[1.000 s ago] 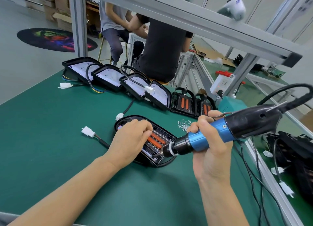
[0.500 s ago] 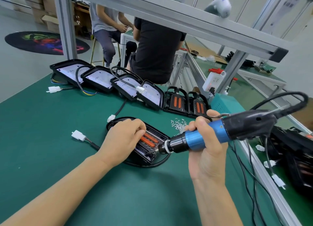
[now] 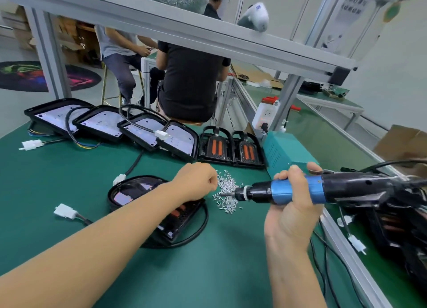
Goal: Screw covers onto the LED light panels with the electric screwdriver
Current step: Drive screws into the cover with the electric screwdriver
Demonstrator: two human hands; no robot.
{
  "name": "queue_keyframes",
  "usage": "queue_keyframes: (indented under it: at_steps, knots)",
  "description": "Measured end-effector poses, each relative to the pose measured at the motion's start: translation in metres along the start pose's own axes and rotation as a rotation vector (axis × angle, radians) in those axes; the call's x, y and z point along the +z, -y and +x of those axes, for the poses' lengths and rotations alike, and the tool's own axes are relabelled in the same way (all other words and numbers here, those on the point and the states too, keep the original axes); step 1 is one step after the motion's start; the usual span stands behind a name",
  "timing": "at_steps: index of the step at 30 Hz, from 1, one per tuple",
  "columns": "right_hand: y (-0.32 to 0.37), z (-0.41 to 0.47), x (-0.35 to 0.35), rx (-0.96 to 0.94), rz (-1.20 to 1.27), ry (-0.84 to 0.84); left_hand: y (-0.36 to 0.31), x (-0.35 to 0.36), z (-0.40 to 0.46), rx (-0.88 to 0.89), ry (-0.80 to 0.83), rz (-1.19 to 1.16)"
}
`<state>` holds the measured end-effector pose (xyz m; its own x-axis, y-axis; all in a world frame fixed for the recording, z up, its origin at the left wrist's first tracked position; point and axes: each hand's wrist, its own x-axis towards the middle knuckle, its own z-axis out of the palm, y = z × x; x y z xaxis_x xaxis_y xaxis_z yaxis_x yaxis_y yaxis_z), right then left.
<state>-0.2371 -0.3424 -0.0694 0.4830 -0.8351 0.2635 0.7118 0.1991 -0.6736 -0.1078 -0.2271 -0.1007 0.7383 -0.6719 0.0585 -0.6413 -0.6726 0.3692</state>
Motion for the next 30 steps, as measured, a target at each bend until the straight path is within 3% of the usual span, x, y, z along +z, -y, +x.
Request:
queue_keyframes:
  at_steps: [6, 22, 30]
  knots:
    - [-0.023, 0.014, -0.006, 0.021, -0.047, -0.056, -0.004, 0.015, 0.022, -0.145, 0.163, 0.108]
    - [-0.062, 0.010, -0.002, 0.083, -0.150, -0.018, -0.002, 0.013, 0.019, -0.204, 0.154, 0.075]
    - [-0.059, 0.012, 0.005, 0.049, -0.183, 0.016, -0.004, 0.016, 0.018, -0.175, 0.115, 0.209]
